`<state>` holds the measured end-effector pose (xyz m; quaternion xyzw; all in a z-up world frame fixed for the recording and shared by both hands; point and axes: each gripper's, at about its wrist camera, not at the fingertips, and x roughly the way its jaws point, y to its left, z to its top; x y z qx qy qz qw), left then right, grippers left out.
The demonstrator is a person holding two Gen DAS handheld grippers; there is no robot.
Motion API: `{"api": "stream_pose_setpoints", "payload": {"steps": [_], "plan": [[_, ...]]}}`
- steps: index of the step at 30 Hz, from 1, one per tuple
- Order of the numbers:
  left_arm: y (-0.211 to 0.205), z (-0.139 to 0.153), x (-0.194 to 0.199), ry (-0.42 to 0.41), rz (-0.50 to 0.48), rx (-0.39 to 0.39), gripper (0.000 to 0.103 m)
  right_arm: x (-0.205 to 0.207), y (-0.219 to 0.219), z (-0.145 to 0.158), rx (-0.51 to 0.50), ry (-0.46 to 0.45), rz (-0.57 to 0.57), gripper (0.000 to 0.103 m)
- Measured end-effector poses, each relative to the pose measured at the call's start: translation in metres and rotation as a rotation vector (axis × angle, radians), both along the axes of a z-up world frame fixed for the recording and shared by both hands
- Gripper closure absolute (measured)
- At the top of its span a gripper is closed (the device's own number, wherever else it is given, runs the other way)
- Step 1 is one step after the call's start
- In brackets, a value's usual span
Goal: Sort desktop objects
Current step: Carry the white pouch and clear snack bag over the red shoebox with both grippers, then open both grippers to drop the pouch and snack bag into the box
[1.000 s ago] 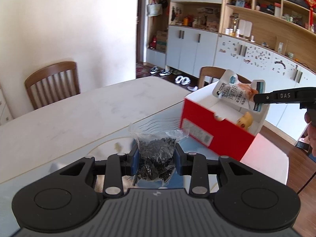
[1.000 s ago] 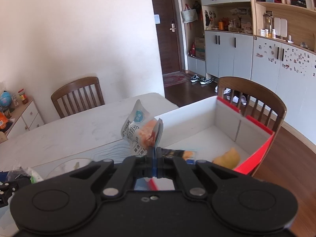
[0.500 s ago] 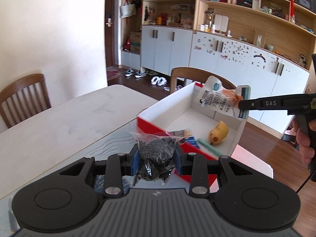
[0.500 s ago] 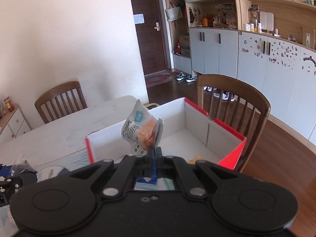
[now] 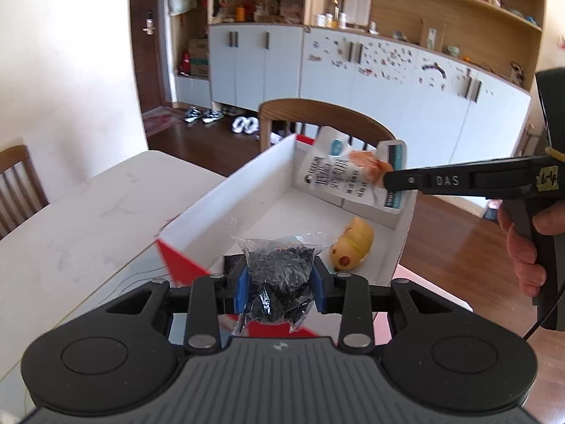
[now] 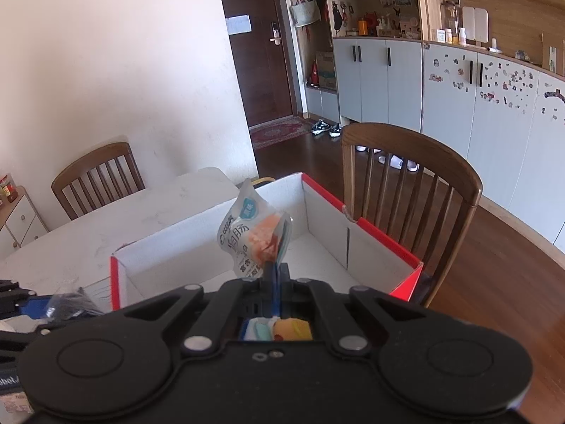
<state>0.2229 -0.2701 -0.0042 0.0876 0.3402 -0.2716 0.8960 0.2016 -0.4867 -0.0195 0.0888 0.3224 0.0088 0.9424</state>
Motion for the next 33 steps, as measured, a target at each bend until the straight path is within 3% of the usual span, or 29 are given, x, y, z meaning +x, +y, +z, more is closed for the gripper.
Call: {"api": "stream_pose_setpoints", "payload": {"steps": [10,23,33], "plan": [[-0.046,-0.016,0.026,0.063,-0.066,0.067,0.07,0.023,-0.012,-0.014,0.003,0.035,0.013,0.103],[-0.095,-0.063,0.071,0.252,-0.117,0.246,0.07,0.062,-0.011,-0.054,-0.046,0.16,0.041,0.103],[-0.108,-0.084,0.091,0.327,-0.2,0.381,0.07,0.077,-0.011,-0.068,-0.049,0.22,0.059,0.103]]}}
